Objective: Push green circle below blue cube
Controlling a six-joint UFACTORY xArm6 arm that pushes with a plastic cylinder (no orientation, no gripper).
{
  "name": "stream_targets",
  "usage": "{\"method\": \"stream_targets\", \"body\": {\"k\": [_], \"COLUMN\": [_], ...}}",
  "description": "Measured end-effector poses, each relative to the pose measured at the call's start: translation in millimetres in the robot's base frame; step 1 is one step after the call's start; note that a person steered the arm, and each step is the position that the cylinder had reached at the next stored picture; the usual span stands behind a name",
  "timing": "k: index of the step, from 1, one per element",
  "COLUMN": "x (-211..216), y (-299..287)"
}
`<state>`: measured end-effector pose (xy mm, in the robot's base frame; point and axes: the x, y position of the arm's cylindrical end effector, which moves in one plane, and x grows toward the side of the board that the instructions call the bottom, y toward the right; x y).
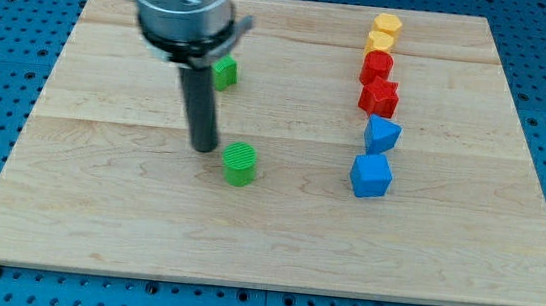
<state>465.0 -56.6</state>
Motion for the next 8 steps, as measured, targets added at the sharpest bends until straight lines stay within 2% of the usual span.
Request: {"method": "stream_targets", "body": {"k": [1,2,3,4,5,6,7,8], "x": [42.7,54.4,49.5,74.6,76.3,85.8,109.4,114.6], "y": [40.6,35.8,5.1,3.1,67.4,105.0,55.2,90.6]}}
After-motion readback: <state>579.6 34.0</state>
